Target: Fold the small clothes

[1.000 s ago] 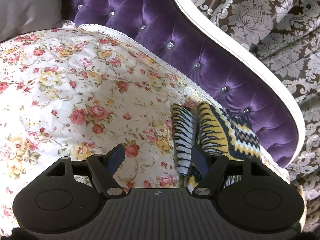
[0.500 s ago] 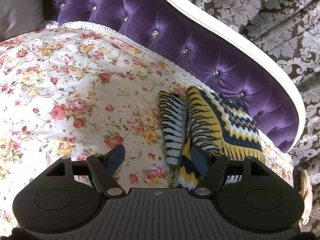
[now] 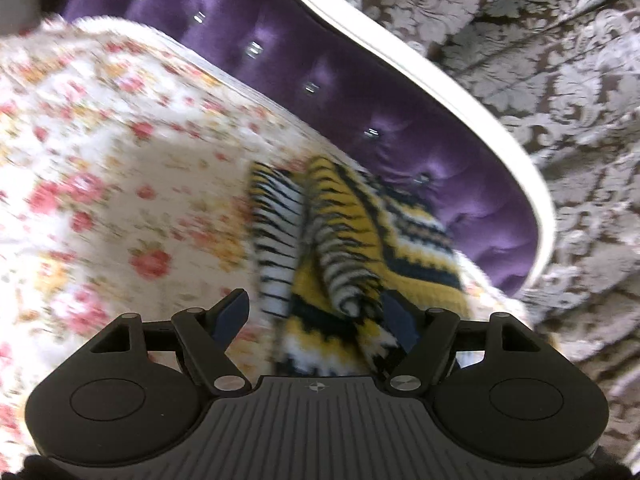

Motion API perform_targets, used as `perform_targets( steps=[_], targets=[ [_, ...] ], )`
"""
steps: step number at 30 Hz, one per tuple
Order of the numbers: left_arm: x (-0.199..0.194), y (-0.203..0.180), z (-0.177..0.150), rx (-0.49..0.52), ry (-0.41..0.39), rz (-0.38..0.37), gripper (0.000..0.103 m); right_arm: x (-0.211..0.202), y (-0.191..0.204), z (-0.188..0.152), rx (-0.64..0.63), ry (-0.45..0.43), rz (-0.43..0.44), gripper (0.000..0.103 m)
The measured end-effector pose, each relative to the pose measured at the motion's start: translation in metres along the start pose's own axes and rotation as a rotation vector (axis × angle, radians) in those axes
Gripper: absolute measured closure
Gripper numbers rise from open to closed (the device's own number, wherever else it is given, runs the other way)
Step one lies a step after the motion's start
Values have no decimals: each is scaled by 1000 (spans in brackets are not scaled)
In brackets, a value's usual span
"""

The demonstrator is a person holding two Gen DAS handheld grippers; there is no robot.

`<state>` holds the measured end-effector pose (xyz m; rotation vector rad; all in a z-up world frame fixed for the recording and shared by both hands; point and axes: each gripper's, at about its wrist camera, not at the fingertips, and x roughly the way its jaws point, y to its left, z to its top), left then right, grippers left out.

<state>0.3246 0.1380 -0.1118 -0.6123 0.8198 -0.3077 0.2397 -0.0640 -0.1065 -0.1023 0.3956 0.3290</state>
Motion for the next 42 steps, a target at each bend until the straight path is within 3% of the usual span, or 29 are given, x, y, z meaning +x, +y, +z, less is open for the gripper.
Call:
perform_targets(
  steps=[2,4,8,11,14,20,27,28,29,31,35,39,42],
  targets=[
    [1,-3,-2,3,11,-20,20,-5,-15,-1,105,-33,14,87],
    [4,-11,-4,25,12,-20,20,-10,-29,1,180,-71,49,87],
    [14,-23,-4,10,34,-80,18,-15,-40,4,223,-90,84,87],
    [25,-32,1,-20,72,-135,5,-15,-45,3,240,-81,101,87],
    [33,-43,8,2,78,-127,5,-16,-47,6,250,-98,112,87],
    [66,-47,22,15,168,-88,5,-15,-48,4,252,-84,123,87],
    [87,-58,40,151,127,-38,7,-10,-41,2,223,-59,140,87],
    [90,-61,41,185,120,-15,13,-10,-41,1,222,-57,140,87],
    [93,-64,41,217,116,11,36,-9,-40,1,219,-54,139,87],
    [100,-67,43,246,129,95,69,-9,-40,0,218,-51,138,87],
    [98,-75,44,340,135,101,88,-10,-39,2,222,-58,141,87],
    [71,-90,57,410,89,58,88,-18,-37,13,218,-112,168,86],
    [59,-88,64,445,86,72,88,-25,-28,27,200,-150,198,85]
  ],
)
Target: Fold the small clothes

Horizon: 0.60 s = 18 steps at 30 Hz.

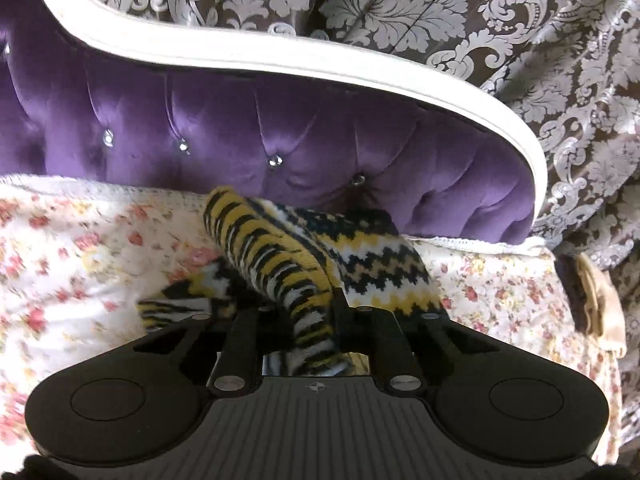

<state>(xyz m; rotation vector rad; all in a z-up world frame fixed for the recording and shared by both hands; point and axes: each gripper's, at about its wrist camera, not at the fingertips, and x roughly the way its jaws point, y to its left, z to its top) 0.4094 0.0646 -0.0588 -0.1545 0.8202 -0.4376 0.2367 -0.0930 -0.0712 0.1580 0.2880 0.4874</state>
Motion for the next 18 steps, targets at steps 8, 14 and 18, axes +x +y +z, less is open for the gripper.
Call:
perform_targets(
  steps=[8,14,18],
  targets=[
    [34,53,-31,-88,80,102,82,51,30,-29,-169,234,16,77],
    [30,68,-34,-137,76,93,73,56,28,-33,-180,278,71,73],
    [27,66,-33,-114,77,153,54,52,27,-33,-190,272,148,53]
  ],
)
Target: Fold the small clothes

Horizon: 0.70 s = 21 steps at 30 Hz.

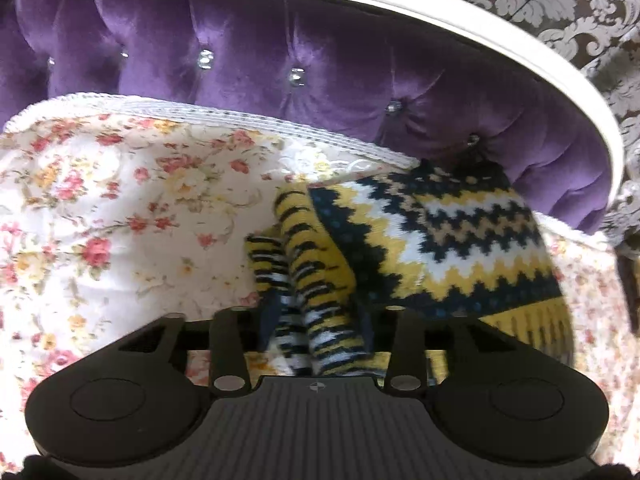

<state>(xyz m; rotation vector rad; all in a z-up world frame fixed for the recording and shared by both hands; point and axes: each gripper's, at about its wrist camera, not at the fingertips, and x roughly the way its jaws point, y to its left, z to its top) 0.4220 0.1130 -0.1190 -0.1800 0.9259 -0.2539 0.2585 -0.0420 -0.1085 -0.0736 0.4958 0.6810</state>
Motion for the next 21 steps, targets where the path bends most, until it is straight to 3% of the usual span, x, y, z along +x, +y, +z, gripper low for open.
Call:
perform_targets(
  steps=[2,11,14,16,18,21],
  targets=[
    [-2,-1,-3,24,-3,47,45,-2,10,-3,-40,-5,6,52],
    [-10,-21,-7,212,5,222,39,-9,7,-9,11,11,204,52],
    [-28,-14,-4,119,-26,177,40,-13,7,-11,22,-1,277,52],
    [-51,-5,-4,15,-75,95,39,-23,7,-13,33,-30,311,52],
    [-72,2,-7,-96,-125,15,37,-36,4,-15,66,-69,335,44],
    [-93,3,-18,-192,-169,-66,24,-60,-12,-17,181,-137,329,38]
  ],
)
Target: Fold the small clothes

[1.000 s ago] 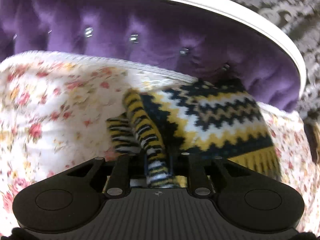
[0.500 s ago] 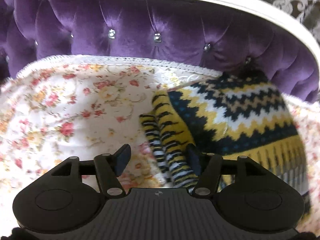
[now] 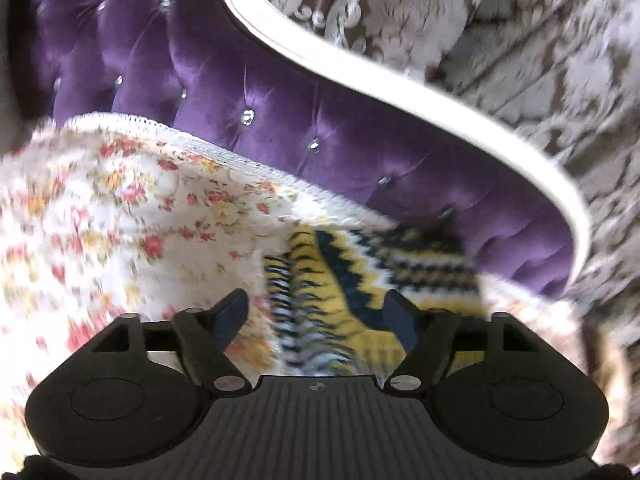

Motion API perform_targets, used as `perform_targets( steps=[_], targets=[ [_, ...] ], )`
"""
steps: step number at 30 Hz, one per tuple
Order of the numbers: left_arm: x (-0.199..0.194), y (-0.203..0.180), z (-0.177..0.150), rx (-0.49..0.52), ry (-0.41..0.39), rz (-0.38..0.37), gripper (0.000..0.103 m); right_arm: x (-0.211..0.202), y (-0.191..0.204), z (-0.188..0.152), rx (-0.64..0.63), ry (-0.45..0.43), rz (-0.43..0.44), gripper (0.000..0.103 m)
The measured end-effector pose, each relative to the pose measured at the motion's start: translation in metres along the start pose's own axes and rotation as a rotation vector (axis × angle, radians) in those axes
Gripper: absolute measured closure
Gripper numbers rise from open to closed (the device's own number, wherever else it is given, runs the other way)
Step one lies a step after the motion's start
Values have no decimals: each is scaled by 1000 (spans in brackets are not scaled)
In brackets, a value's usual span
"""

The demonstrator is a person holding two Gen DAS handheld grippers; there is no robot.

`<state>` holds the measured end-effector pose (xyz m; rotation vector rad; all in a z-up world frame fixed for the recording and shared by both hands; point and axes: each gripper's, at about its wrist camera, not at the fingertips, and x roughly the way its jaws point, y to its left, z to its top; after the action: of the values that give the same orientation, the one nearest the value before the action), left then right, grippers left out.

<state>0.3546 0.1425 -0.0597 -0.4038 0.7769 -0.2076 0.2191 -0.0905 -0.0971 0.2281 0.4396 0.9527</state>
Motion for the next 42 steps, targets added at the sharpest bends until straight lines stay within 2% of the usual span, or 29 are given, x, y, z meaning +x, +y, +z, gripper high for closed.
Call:
perform_targets(
  steps=[1,2,3,6,7,10,13,18,23,26,28,31,33,36,38,42],
  targets=[
    [-6,-1,-6,-7,-5,-15,21,-10,-5,2,39,-24,-13,37],
    [-10,-4,-12,-5,-10,-17,21,-19,-10,4,71,-44,-46,27],
    [-12,-7,-19,2,-14,-17,21,-29,-15,6,97,-60,-89,13],
    [-15,-13,-43,21,-8,-28,20,-52,-34,17,170,-82,-166,0],
    [-16,-14,-51,18,-9,-30,18,-59,-41,22,194,-85,-191,0],
    [-12,-17,-66,12,-2,-47,6,-71,-61,36,243,-79,-279,0],
    [-5,-23,-74,41,7,-74,5,-74,-81,52,294,-52,-335,0],
    [13,-27,-83,83,34,-54,5,-63,-124,78,390,-20,-408,0],
    [22,-17,-84,74,53,-23,5,-40,-171,95,429,13,-495,0],
    [24,-9,-81,36,58,-41,5,-17,-199,94,472,67,-539,0],
    [26,-4,-79,4,62,-62,5,0,-210,86,501,121,-531,0],
    [32,0,-78,-31,86,-111,5,27,-214,66,514,212,-470,0],
    [38,3,-78,-74,108,-154,5,35,-199,59,407,191,-455,0],
    [44,3,-79,-109,94,-184,5,43,-189,55,348,208,-406,0],
    [47,2,-79,-118,88,-195,5,41,-189,52,341,204,-394,0],
    [55,-3,-77,-119,75,-203,1,32,-193,41,345,141,-351,0]
  ],
)
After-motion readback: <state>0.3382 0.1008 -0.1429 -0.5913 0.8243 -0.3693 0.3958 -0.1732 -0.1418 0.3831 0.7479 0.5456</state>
